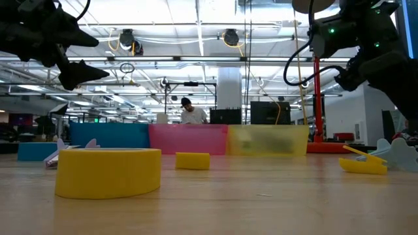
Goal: Pick and place Stapler, Stapler remover, tape
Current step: Put the top small green stapler into the yellow bin
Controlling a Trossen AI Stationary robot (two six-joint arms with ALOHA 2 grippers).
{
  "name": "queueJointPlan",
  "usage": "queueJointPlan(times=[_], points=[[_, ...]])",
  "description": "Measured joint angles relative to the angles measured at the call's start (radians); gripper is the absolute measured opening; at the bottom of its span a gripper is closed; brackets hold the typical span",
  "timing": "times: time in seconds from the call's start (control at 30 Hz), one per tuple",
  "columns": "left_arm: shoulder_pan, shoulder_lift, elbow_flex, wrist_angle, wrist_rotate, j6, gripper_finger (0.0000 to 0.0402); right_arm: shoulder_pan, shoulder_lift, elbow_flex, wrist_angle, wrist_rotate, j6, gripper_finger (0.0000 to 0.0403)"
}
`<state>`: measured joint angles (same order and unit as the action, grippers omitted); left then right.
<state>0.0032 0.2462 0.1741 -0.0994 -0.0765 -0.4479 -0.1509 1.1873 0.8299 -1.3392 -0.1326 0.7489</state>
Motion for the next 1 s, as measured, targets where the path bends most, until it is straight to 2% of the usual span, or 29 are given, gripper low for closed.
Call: queueJointPlan(times=[0.23,0.67,1.0], points=[[0.0,0.0,0.0,0.0,0.0,0.0,0.038,0.0,0.0,0.0,0.0,0.0,0.004,0.0237],[0.0,0.0,0.0,0.0,-0.001,-0.002,0.0372,0.0,0.0,0.0,0.004,0.008,-0.028,0.0325],[0.0,0.0,0.0,0.0,-0.001,-0.002,0.0376,0.0,0.0,0.0,0.027,0.002,-0.028,0.033]])
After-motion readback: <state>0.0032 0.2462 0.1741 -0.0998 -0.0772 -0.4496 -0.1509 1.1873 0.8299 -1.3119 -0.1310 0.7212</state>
